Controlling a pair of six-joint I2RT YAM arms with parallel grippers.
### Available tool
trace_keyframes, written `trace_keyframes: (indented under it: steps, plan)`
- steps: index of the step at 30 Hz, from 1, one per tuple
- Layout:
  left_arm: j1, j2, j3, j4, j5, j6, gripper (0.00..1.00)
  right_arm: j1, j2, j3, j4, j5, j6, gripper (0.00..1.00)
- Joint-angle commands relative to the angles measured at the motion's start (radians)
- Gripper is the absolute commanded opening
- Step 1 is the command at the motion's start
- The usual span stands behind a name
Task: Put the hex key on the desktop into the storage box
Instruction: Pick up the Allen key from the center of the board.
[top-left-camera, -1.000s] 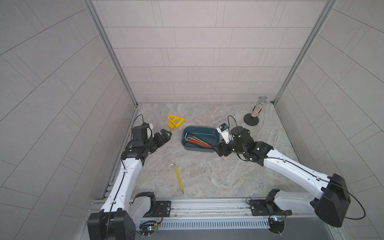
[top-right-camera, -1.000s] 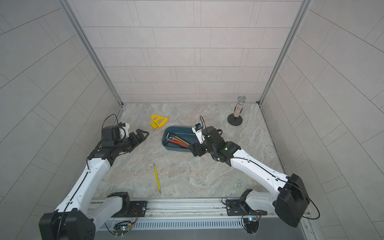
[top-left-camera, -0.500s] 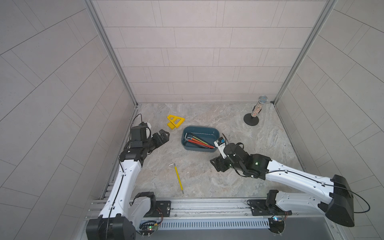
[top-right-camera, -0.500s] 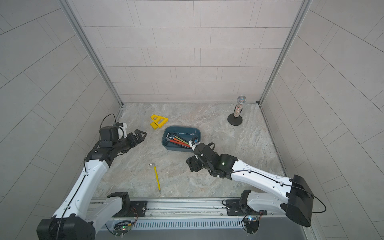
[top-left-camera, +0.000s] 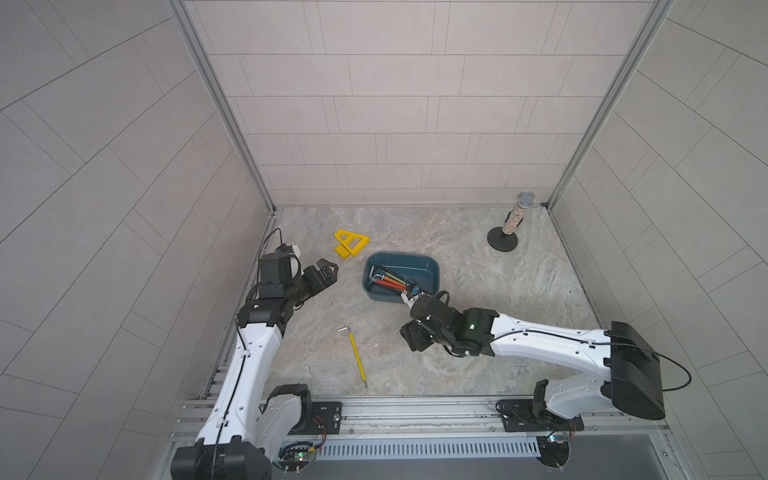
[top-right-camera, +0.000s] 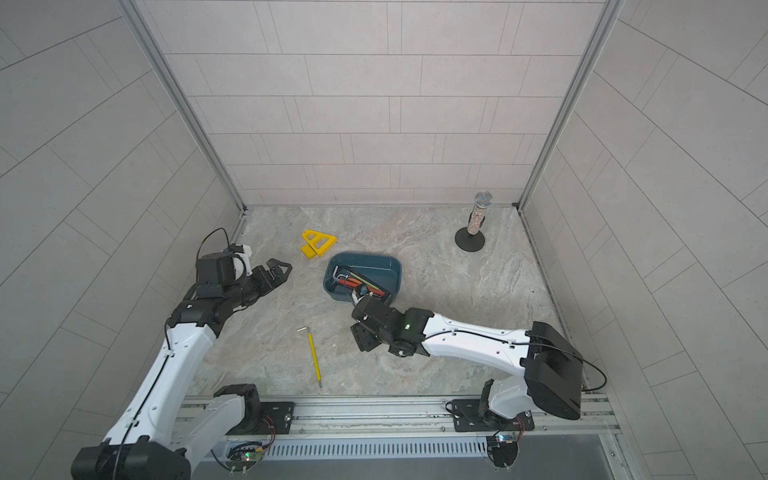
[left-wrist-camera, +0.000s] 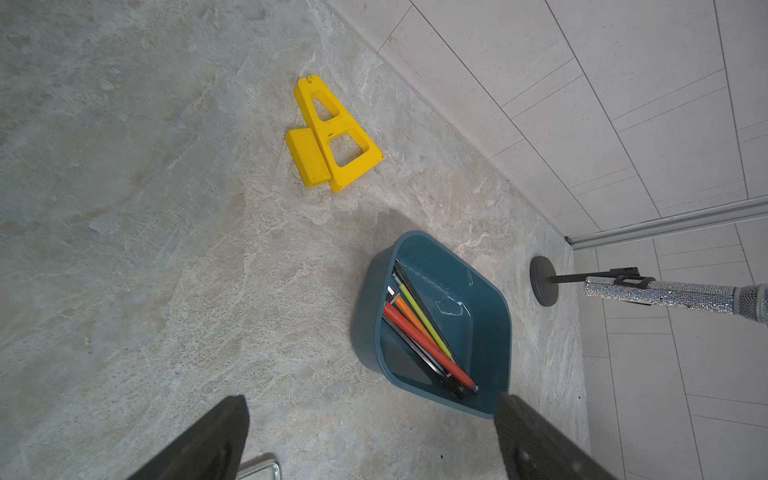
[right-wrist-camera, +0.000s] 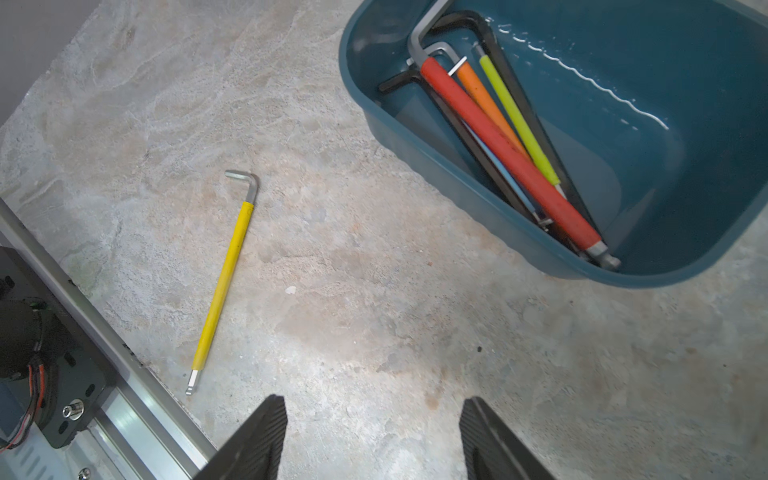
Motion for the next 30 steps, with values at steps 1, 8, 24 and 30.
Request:
trace_keyframes:
  steps: [1, 8, 24, 30]
  plan:
    - [0.016, -0.001, 0.011, -0.012, -0.01, 0.007, 1.0, 0.033, 0.047, 0.061, -0.057, 0.044, 0.021, 0.7]
    - [0.051, 0.001, 0.013, -0.029, -0.026, 0.007, 1.0, 0.074, 0.161, 0.138, -0.06, 0.034, 0.06, 0.67]
    - [0.135, 0.05, 0.027, -0.063, -0.036, -0.005, 1.0, 0.163, 0.456, 0.395, -0.072, 0.016, 0.127, 0.62]
    - [0.153, 0.044, 0.023, -0.06, -0.04, -0.017, 1.0, 0.172, 0.547, 0.457, -0.096, 0.017, 0.141, 0.59]
